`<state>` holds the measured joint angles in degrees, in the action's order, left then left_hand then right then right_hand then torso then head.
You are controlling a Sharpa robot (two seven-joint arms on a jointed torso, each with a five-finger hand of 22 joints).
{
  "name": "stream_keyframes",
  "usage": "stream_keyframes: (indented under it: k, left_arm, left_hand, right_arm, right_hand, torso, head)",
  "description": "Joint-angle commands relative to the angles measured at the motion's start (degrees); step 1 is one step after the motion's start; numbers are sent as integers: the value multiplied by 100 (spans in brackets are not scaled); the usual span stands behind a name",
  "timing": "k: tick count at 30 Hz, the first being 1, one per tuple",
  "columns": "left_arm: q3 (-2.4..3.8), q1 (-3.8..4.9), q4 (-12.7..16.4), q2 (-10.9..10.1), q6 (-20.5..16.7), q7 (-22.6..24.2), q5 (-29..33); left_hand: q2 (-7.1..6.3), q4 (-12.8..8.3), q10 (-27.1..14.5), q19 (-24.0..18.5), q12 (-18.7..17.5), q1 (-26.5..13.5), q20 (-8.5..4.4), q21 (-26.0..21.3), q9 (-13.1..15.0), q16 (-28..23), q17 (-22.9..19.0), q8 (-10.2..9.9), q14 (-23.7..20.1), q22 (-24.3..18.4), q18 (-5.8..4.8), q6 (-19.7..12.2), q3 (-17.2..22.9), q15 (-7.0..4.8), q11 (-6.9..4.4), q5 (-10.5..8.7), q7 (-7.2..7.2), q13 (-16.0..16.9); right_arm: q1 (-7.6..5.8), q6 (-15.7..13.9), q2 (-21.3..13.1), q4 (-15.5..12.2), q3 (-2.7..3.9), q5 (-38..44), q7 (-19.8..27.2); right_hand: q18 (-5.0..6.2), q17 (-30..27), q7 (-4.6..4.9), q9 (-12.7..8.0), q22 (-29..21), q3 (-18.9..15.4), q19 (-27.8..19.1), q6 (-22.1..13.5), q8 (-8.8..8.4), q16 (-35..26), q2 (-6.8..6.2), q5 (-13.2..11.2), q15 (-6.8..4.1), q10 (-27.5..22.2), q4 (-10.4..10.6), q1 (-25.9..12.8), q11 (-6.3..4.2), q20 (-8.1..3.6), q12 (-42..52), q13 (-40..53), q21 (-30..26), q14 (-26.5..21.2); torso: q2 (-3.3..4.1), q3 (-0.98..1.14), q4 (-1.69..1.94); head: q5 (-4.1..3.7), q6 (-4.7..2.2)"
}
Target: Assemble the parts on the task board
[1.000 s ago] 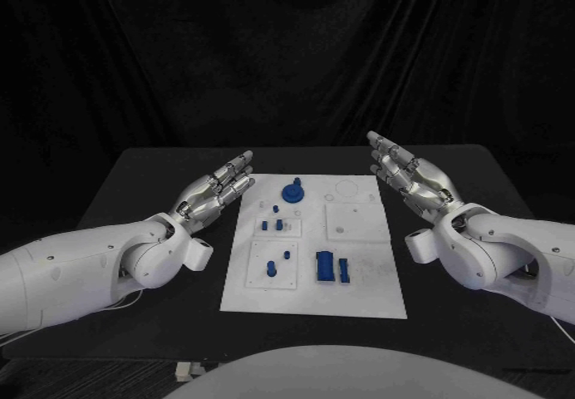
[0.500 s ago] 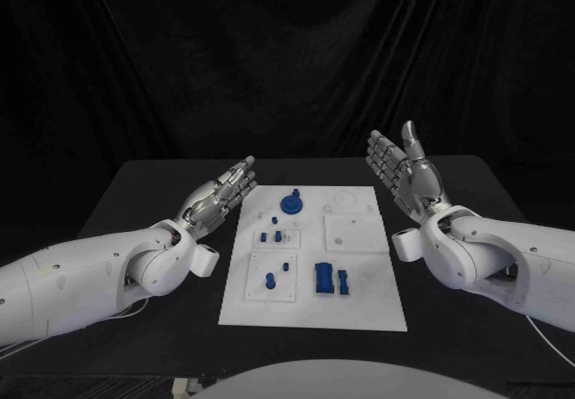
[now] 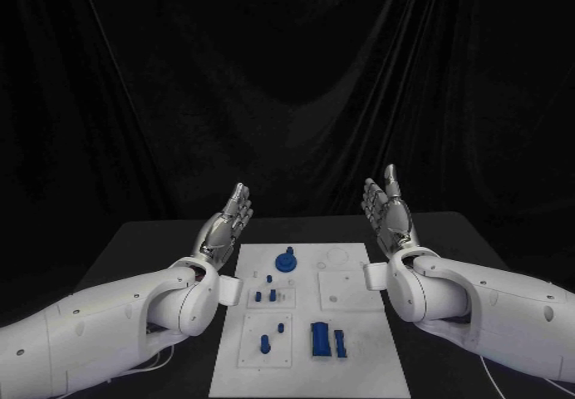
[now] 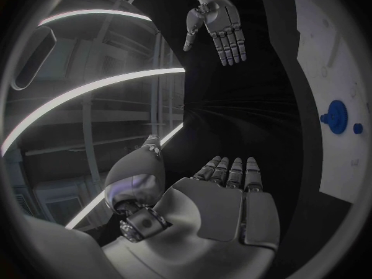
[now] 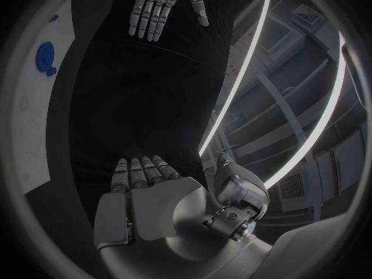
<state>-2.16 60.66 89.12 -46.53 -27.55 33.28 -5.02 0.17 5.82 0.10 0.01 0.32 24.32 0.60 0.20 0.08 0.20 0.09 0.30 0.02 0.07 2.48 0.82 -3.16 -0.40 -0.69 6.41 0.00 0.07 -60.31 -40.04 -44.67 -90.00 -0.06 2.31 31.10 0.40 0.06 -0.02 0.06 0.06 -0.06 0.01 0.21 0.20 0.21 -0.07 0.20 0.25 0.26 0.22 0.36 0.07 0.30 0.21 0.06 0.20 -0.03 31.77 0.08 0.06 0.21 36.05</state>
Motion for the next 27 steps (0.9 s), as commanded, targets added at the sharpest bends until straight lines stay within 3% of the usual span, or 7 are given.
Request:
stream_keyframes:
  k: [1, 2, 3, 8, 25, 26, 27]
  left_arm:
    - [92, -31, 50, 88, -1242, -260, 396]
    - [119, -35, 57, 109, -1333, -279, 419]
    - [143, -39, 64, 128, -1413, -296, 439]
    - [213, -50, 83, 182, -1647, -347, 499]
    - [216, -50, 84, 184, -1657, -349, 502]
    - [216, -50, 84, 184, -1657, -349, 502]
    - [216, -50, 84, 184, -1657, -349, 502]
  left_hand:
    - [-17, -582, -10, -1, -32, -780, -60, -20, -8, -20, -9, -30, -2, -7, -248, -82, 316, 40, 69, -207, 0, -7]
    - [-17, -582, -10, -1, -32, -852, -60, -20, -8, -20, -9, -30, -2, -7, -248, -82, 316, 40, 69, -224, 0, -7]
    - [-17, -582, -10, -1, -32, -913, -60, -20, -8, -20, -9, -30, -2, -7, -248, -82, 316, 40, 69, -641, 0, -7]
    - [-17, -582, -10, -1, -32, -1190, -60, -20, -8, -20, -9, -30, -2, -7, -248, -82, 316, 40, 69, -641, 0, -7]
    - [-17, -582, -10, -1, -32, -1808, -60, -20, -8, -20, -9, -30, -2, -7, -248, -82, 316, 40, 69, -641, 0, -7]
    - [-17, -582, -10, -1, -32, -1927, -60, -20, -8, -20, -9, -30, -2, -7, -248, -82, 316, 40, 69, -641, 0, -7]
    - [-17, -582, -10, -1, -32, -2432, -60, -20, -8, -20, -9, -30, -2, -7, -248, -82, 316, 40, 69, -641, 0, -7]
  right_arm:
    - [15, -408, -2, 4, 6, -231, -131]
    - [15, -408, -2, 4, 6, -231, -131]
    - [15, -408, -2, 4, 6, -231, -131]
    - [15, -408, -2, 4, 6, -231, -131]
    - [15, -408, -2, 4, 6, -231, -131]
    - [15, -408, -2, 4, 6, -231, -131]
    - [15, -408, -2, 4, 6, -231, -131]
  right_hand:
    - [-40, -6, 2, -6, -6, 6, -1, -21, -20, -21, 7, -20, -25, -26, -22, -36, -7, -30, -21, -6, -20, 3]
    - [-40, -6, 2, -6, -6, 6, -1, -21, -20, -21, 7, -20, -25, -26, -22, -36, -7, -30, -21, -6, -20, 3]
    - [-40, -6, 2, -6, -6, 6, -1, -21, -20, -21, 7, -20, -25, -26, -22, -36, -7, -30, -21, -6, -20, 3]
    - [-40, -6, 2, -6, -6, 6, -1, -21, -20, -21, 7, -20, -25, -26, -22, -36, -7, -30, -21, -6, -20, 3]
    - [-40, -6, 2, -6, -6, 6, -1, -21, -20, -21, 7, -20, -25, -26, -22, -36, -7, -30, -21, -6, -20, 3]
    - [-40, -6, 2, -6, -6, 6, -1, -21, -20, -21, 7, -20, -25, -26, -22, -36, -7, -30, -21, -6, -20, 3]
    - [-40, -6, 2, -6, -6, 6, -1, -21, -20, -21, 7, -20, -25, -26, -22, -36, -7, -30, -21, -6, -20, 3]
  torso:
    - [-54, -8, -5]
    - [-56, -8, -6]
    - [-58, -8, -6]
    - [-59, -8, -6]
    - [-59, -8, -6]
    - [-59, -8, -6]
    - [-59, -8, -6]
  head:
    - [-17, -141]
    - [-19, -155]
    - [-20, -164]
    - [-21, -167]
    - [-21, -167]
    - [-21, -167]
    - [-21, -167]
